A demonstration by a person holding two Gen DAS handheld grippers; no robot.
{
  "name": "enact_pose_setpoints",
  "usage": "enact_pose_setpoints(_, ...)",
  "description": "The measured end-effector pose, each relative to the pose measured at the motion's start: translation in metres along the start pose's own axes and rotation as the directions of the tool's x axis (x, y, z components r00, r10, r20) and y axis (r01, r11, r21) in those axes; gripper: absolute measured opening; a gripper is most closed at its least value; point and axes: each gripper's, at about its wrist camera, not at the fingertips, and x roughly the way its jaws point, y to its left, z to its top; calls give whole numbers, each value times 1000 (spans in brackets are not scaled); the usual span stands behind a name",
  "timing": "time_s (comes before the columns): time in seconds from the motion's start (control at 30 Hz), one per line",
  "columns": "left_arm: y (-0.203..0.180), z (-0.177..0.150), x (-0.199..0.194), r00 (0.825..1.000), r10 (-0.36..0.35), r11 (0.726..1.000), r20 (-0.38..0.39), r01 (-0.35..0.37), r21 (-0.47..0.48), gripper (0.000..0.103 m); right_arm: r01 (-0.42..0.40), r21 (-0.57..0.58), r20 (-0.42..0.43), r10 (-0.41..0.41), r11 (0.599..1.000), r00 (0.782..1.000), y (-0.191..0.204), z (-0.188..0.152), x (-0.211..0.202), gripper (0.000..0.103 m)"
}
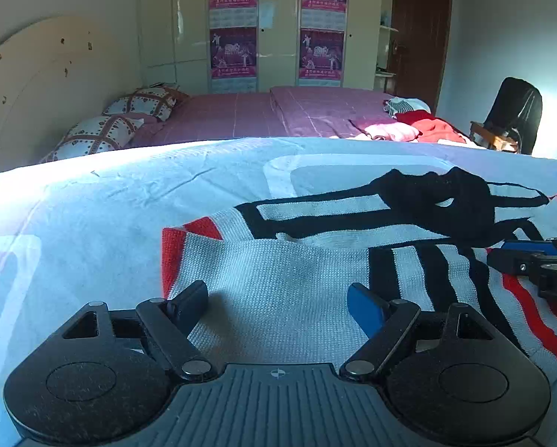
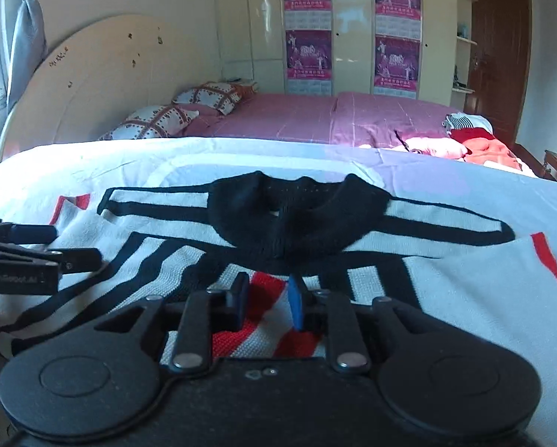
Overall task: Fold small clothes
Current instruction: 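Grasp the black cuff with the right tool and tuck it onto the folded body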
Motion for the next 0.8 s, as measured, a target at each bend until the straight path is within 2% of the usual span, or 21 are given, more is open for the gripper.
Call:
enact_pose_setpoints(0.03,0,-1,-11,1000,-8,1000,23,8,-13,82,3,8,11,-3,1000,1000,-1,2,-5,23)
enact_pose_setpoints(0.13,-6,-7,-36,996,-47,998,79,51,-46,82,-62,34,62,60,997,996,-1,4,-18,23)
enact_pose_setpoints(0.23,-16,-24,-38,997,-67,996,43,70,-60,82,-89,-1,6,89,996,996,12,0,-8,21)
enact_pose_setpoints(0.27,-18,-30,-35,998,-64,997,18,65,-50,82,-80,-9,-28,80,997,996,15,-5,-3,21)
enact_pose_setpoints(0.3,-22,-37,-37,998,-49,999,36,50,-18,82,-79,-24,-11,78,997,997,15,-9,-4,22)
enact_pose_setpoints(0.4,-18,-37,-47,999,-32,999,33,33,-26,82,-50,-36,-12,50,998,999,10,-14,-17,22)
enact_pose_setpoints(0.47,-13,-41,-50,1000,-11,1000,20,11,-11,82,-10,-44,-4,10,999,1000,-5,-22,-29,21)
enact_pose_setpoints(0.57,-4,-48,-55,999,-23,999,24,24,-30,82,7,-19,16,-7,1000,1000,-39,-40,-49,18)
enact_pose_setpoints(0.63,-3,-49,-56,1000,-17,999,24,18,-28,82,63,-10,23,-62,998,998,-56,-47,-64,18)
enact_pose_setpoints(0.7,-5,-49,-56,1000,-7,1000,22,7,-23,81,76,47,21,-77,996,997,-72,-50,-73,19)
enact_pose_setpoints(0.73,-7,-48,-58,1000,5,1000,18,-4,-22,82,80,83,20,-82,993,996,-79,-50,-78,26)
enact_pose_setpoints(0.8,-7,-47,-64,1000,17,999,24,-16,-38,82,96,133,25,-100,986,995,-87,-51,-88,32)
